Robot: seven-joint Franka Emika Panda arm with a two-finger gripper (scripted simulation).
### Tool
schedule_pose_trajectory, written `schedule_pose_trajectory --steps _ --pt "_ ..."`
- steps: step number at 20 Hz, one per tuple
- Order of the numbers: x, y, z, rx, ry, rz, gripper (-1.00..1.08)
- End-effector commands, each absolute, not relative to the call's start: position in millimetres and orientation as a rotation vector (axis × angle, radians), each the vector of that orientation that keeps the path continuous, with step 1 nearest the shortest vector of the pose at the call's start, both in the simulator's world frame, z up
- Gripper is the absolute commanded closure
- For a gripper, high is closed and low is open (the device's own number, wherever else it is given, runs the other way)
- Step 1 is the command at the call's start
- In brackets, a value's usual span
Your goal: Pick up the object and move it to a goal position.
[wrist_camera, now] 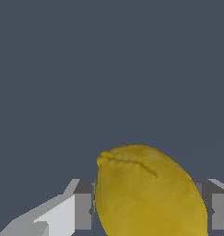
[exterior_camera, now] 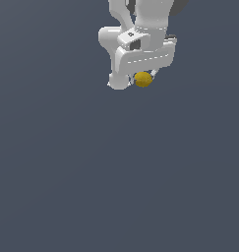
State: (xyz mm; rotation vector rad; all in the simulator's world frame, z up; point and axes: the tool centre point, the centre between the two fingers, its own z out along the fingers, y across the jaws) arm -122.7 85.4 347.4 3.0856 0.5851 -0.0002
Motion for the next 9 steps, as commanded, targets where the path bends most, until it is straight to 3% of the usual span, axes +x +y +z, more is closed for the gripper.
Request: schedule_pose_trajectory --steps 1,9 --pt "-130.2 88.6 360.0 3.086 0.585 0.000 1.08" --pt "-139.2 92.8 376.5 3.087 0.584 0.000 1.08"
